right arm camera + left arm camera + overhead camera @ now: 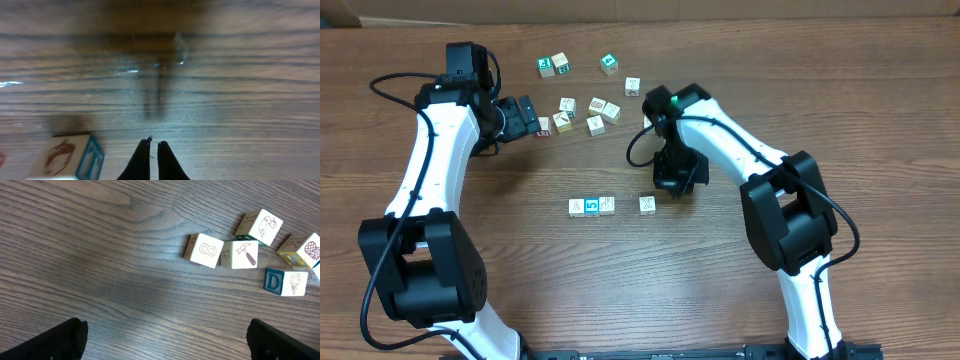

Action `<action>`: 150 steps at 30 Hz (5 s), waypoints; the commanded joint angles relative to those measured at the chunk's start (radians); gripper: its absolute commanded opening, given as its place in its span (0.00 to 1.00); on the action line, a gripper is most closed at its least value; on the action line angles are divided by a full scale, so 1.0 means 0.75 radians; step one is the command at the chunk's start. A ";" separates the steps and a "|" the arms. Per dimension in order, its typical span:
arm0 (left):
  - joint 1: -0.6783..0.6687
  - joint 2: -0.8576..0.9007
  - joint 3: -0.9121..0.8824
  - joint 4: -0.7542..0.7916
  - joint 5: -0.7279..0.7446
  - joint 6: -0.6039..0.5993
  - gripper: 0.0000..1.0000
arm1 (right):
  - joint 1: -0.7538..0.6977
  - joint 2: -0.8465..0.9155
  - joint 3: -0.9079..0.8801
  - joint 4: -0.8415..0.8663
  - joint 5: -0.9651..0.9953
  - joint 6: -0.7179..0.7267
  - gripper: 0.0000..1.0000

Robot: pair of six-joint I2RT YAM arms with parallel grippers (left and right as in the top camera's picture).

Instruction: Form a horizontal line

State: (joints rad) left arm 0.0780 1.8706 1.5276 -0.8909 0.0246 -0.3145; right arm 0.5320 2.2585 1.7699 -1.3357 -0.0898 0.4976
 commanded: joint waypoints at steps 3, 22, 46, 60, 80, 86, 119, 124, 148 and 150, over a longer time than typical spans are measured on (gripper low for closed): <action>-0.017 0.009 0.012 0.003 -0.008 0.001 1.00 | 0.009 0.006 -0.069 0.033 -0.033 0.005 0.04; -0.017 0.009 0.012 0.003 -0.008 0.001 1.00 | 0.128 -0.347 -0.075 0.010 0.383 0.231 0.04; -0.017 0.009 0.012 0.003 -0.009 0.001 0.99 | 0.145 -0.339 -0.558 0.545 0.131 0.245 0.04; -0.017 0.009 0.012 0.003 -0.009 0.001 1.00 | 0.143 -0.338 -0.563 0.674 -0.022 0.245 0.04; -0.017 0.009 0.012 0.003 -0.009 0.001 1.00 | 0.144 -0.338 -0.563 0.735 -0.134 0.260 0.04; -0.017 0.009 0.012 0.004 -0.009 0.001 1.00 | 0.146 -0.338 -0.563 0.759 -0.142 0.319 0.04; -0.017 0.009 0.012 0.004 -0.009 0.001 1.00 | 0.208 -0.338 -0.563 0.729 -0.067 0.413 0.04; -0.017 0.009 0.012 0.003 -0.008 0.001 1.00 | 0.208 -0.338 -0.563 0.697 0.085 0.411 0.04; -0.018 0.009 0.012 0.003 -0.009 0.001 1.00 | 0.208 -0.338 -0.563 0.825 -0.021 0.253 0.04; -0.018 0.009 0.012 0.003 -0.008 0.001 1.00 | 0.208 -0.338 -0.563 0.798 -0.021 0.258 0.04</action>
State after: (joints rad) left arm 0.0780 1.8706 1.5276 -0.8909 0.0246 -0.3145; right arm 0.6872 2.0048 1.3514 -0.7254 -0.1009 0.7013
